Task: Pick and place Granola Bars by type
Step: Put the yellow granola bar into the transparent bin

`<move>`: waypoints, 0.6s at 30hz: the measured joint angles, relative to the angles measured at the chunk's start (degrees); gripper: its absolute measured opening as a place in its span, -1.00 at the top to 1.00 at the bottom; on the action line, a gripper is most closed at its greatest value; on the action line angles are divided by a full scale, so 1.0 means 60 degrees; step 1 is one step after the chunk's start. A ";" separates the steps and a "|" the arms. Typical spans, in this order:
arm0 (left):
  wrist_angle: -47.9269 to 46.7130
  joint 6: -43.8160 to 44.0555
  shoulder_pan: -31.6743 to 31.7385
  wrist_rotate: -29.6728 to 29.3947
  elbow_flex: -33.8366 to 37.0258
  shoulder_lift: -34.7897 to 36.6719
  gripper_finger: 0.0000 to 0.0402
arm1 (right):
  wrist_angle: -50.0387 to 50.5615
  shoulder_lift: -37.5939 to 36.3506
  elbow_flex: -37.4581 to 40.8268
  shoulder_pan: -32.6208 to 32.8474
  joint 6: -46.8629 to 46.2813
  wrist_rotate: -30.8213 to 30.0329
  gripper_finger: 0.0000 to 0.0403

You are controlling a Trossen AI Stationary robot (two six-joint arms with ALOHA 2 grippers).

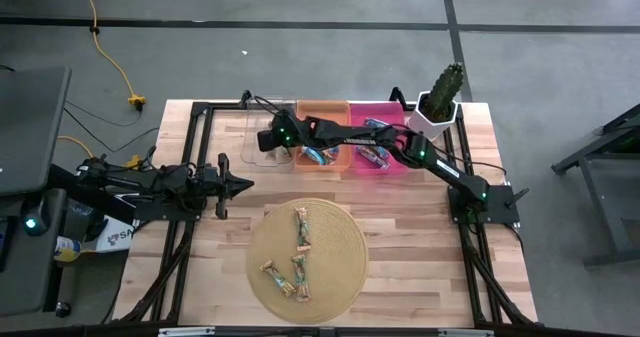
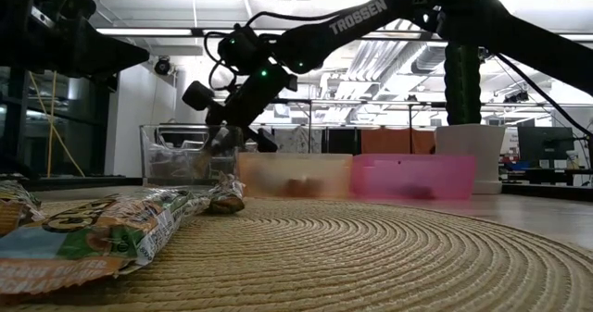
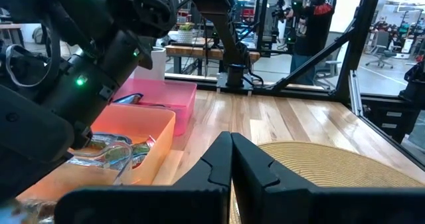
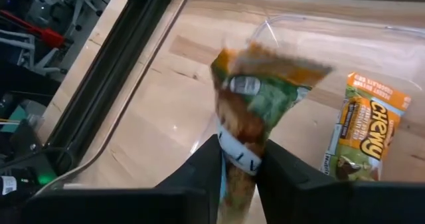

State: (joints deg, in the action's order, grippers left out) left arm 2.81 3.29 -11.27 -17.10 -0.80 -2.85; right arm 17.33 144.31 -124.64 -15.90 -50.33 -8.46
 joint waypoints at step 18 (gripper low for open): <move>0.0000 0.0000 0.0000 0.0007 -0.0002 0.0000 1.00 | -0.0050 -0.0086 0.0000 0.0033 0.0784 0.0492 0.29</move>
State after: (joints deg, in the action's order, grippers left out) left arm 2.81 3.29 -11.27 -17.06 -0.81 -2.85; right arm 17.04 143.80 -124.64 -15.70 -45.62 -5.50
